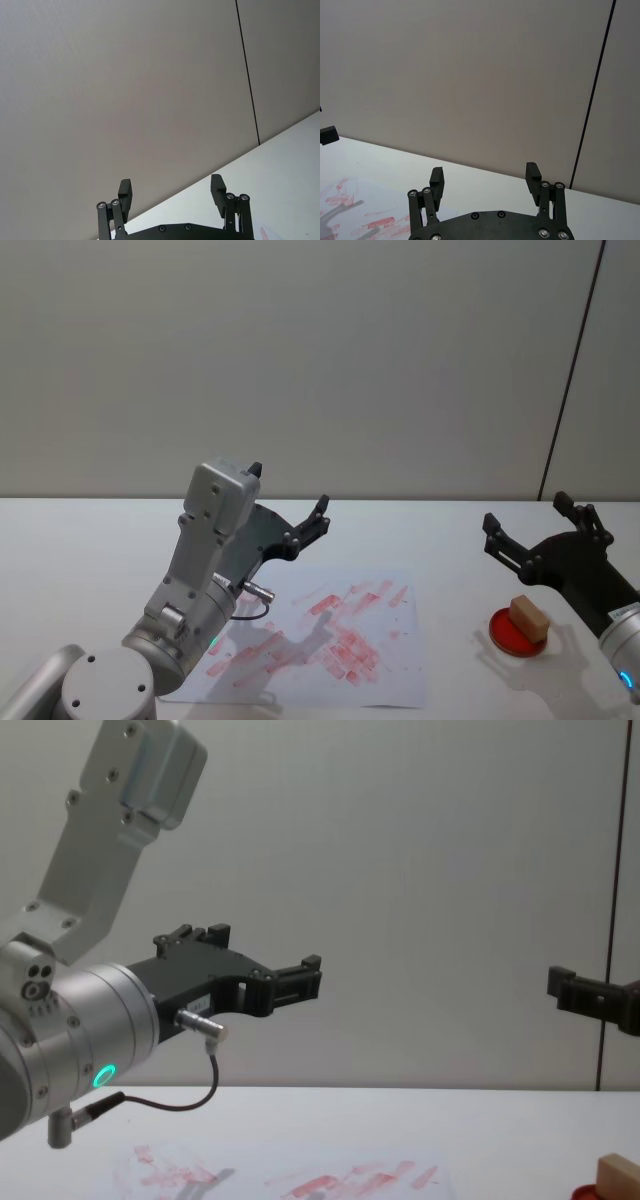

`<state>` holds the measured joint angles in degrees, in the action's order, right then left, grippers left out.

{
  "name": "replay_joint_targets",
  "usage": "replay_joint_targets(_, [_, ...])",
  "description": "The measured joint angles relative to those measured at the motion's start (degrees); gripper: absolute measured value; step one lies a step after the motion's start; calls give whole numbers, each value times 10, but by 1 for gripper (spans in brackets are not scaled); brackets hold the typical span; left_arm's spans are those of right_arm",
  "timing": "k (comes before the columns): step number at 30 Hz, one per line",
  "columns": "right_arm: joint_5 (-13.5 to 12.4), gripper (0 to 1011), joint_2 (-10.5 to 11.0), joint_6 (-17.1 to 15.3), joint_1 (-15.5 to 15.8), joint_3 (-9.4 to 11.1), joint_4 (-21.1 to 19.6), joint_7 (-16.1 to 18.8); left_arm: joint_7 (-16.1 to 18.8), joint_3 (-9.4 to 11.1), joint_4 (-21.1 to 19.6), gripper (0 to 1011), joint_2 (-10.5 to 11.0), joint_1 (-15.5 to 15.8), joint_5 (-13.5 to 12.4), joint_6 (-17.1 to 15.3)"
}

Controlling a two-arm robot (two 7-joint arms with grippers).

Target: Use the one hand to pick up the stamp and affix it onto the A4 paper.

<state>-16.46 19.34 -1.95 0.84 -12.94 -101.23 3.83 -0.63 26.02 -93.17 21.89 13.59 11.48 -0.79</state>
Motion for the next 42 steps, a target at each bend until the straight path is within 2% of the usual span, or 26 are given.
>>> replay_joint_targets(25, [0, 1001, 0, 0, 0, 0, 1, 1, 0, 0, 0, 1002, 0, 0, 0, 0])
replay_joint_targets(32, [-1, 1001, 4, -6, -5, 4, 13, 13, 0, 0, 0, 1002, 0, 0, 0, 0])
replay_joint_targets(42, [-7, 1001, 12, -34, -19, 13, 50, 47, 0, 0, 0, 1003, 0, 0, 0, 0])
